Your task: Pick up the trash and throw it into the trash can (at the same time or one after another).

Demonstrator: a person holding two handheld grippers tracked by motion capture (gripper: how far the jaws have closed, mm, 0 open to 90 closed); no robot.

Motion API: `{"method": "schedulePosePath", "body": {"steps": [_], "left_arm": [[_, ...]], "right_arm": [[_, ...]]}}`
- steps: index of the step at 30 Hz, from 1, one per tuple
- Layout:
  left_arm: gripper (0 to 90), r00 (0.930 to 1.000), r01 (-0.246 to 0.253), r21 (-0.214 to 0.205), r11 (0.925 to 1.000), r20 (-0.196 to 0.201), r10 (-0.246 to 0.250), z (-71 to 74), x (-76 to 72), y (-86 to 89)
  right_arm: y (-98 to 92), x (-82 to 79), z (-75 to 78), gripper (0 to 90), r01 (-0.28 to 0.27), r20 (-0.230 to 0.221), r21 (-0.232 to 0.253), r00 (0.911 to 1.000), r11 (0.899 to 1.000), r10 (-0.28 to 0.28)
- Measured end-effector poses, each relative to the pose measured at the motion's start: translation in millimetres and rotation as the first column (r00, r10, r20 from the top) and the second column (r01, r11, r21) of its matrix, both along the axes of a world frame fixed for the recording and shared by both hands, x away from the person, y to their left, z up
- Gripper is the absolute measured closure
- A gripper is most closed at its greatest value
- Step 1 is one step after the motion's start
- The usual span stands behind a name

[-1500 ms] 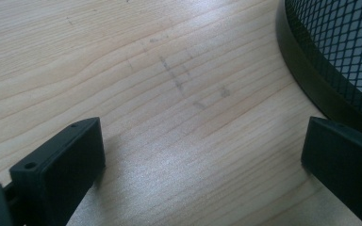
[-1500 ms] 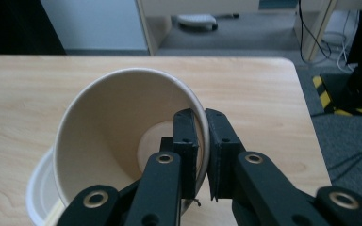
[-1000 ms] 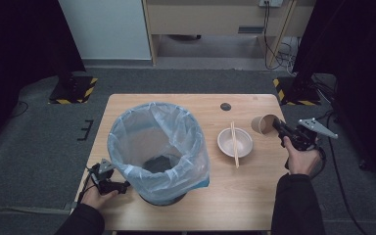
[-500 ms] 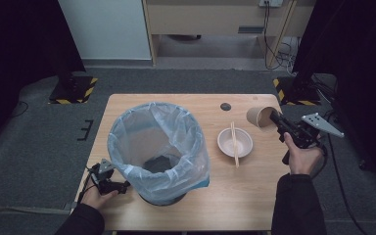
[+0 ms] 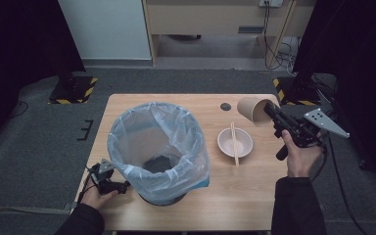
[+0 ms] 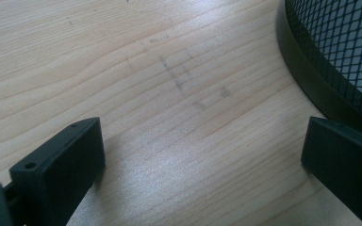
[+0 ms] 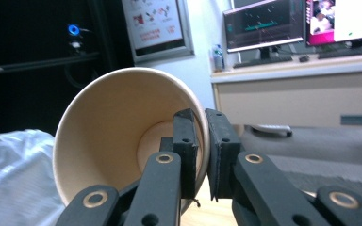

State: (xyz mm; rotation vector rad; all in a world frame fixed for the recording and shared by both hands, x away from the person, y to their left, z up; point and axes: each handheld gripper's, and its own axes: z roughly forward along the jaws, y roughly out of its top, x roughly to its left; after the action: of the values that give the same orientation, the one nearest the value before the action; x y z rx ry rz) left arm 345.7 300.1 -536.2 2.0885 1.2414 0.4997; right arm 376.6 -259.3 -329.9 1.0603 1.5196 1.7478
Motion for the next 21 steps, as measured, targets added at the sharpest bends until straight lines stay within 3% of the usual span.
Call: {"method": "schedulePosePath", "body": {"steps": [14,21], "left_arm": [[0.0,1.0000,0.000,-0.001,1.0000,0.002,0.000,-0.1,0.0,0.0],[0.0,1.0000,0.000,0.000,1.0000,0.000,0.000,0.0,0.0,0.0]], "right_arm": [[19.2,-16.4,25.2,84.1,-0.106,0.089,0.054,0.9909,0.993,0.101],[29.5,-24.1,36.3,84.1,-0.165,0.130,0.064,0.9792,0.984,0.155]]}}
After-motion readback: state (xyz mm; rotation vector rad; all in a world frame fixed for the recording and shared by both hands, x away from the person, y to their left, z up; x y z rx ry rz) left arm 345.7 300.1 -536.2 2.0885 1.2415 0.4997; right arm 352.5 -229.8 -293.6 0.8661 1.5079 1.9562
